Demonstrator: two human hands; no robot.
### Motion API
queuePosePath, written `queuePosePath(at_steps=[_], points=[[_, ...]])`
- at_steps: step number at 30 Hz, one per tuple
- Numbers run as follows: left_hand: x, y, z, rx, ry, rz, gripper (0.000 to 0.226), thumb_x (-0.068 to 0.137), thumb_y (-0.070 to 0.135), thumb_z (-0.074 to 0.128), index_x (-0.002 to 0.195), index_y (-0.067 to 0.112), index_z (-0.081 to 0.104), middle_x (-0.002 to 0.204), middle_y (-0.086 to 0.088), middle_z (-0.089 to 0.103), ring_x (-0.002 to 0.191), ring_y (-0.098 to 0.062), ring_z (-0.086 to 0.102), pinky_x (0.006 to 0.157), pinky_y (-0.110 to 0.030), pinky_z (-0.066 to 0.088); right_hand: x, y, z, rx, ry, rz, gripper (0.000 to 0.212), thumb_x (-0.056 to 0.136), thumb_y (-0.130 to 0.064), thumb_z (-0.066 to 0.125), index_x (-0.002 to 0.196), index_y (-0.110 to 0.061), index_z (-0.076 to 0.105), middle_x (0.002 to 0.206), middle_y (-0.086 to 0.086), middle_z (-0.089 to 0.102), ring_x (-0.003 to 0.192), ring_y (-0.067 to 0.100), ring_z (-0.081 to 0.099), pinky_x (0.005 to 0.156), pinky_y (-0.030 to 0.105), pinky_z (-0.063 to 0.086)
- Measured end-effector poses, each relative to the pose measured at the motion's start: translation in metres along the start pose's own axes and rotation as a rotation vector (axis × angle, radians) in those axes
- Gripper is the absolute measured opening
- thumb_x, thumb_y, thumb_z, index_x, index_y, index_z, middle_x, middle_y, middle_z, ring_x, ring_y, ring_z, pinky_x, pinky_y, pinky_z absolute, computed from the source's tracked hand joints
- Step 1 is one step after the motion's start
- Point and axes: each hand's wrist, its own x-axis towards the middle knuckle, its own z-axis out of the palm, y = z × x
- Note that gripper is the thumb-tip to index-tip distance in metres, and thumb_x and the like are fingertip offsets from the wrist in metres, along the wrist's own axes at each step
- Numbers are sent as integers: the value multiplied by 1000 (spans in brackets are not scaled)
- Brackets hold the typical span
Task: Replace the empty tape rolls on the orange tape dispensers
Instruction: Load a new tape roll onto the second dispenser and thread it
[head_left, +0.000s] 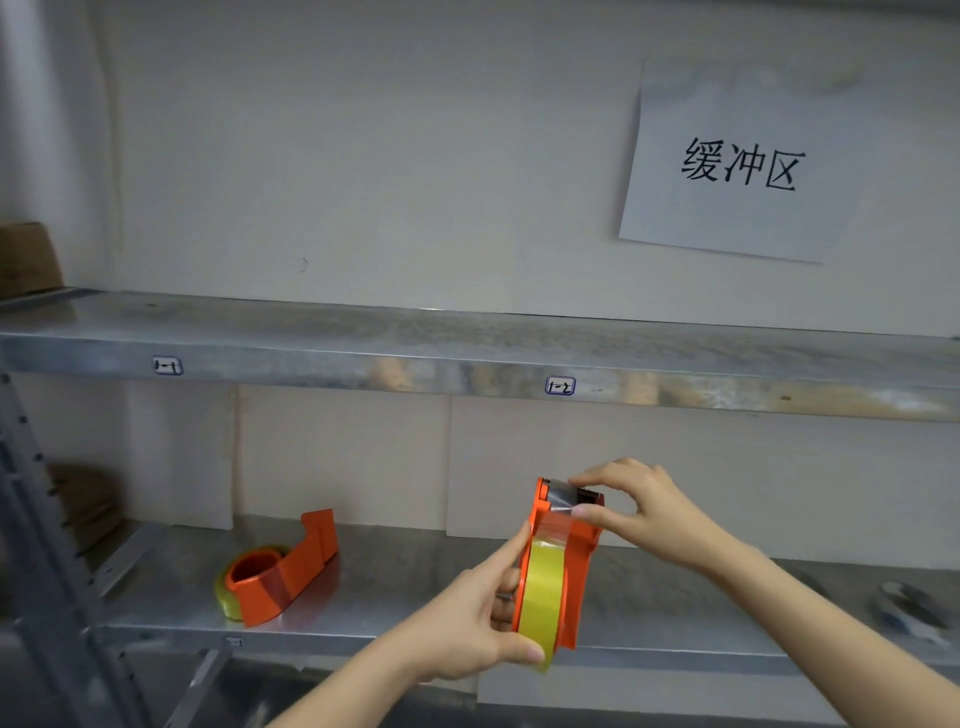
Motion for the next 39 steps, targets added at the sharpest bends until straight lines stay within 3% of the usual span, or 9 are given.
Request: queuePosePath(at_steps=[2,7,11,15,19,23,28,32,39], points=[[0,0,-2,-9,8,-7,112,79,-4,71,152,43,1,112,8,66,104,-21,69,96,-37,55,0,4,6,2,-17,23,75,68,-85,34,117,-35,59,120,-19,60,116,1,48,102,34,36],[-1,4,-1,30,5,1,113,78,-3,72,151,46,0,114,-5,66,99,-17,68,96,-37,55,6,4,6,290,-25,201,34,95,-40,41,112,-24,66,113,-10,67,110,4,57,102,32,42],[2,7,1,36,2,10,113,79,-1,73,151,47,1,120,-7,65,101,-17,68,95,-35,55,11,0,3,320,-7,202,33,96,-40,41,119,-29,62,115,-14,65,108,2,58,96,25,45],[4,11,2,50,10,25,112,79,-1,73,150,48,2,112,0,66,98,-13,67,93,-35,56,11,-6,-3,278,-68,140,20,87,-54,49,100,-46,62,101,-35,63,97,-5,58,82,12,42],[0,12,0,70,-1,52,111,79,0,71,147,55,3,112,-17,61,95,-19,63,94,-45,55,10,-4,-7,324,-99,117,37,62,-78,55,90,-53,59,116,-28,58,108,-8,52,95,19,38],[-7,13,-1,66,-24,88,109,79,-5,68,149,50,5,99,-1,58,94,-16,62,93,-36,54,8,2,-11,483,-199,142,68,51,-91,48,96,-43,66,118,-19,63,112,-7,54,98,17,38],[-10,14,-1,34,-49,115,108,80,-7,67,150,47,7,92,13,59,93,-14,62,93,-30,54,0,1,-14,557,-250,208,77,67,-86,35,113,-32,66,121,-16,65,116,-7,53,100,16,33],[-10,13,-2,50,-38,108,107,80,-5,67,150,48,7,93,14,60,90,-10,62,92,-30,54,-3,0,-17,510,-202,161,63,63,-79,51,109,-37,64,116,-18,66,109,-6,57,95,21,41],[-14,10,-3,33,-28,106,105,80,-4,69,150,48,9,105,0,61,98,-15,64,95,-36,53,-12,16,-10,597,-183,123,77,49,-69,76,111,-25,59,116,-7,67,113,3,58,99,26,43]])
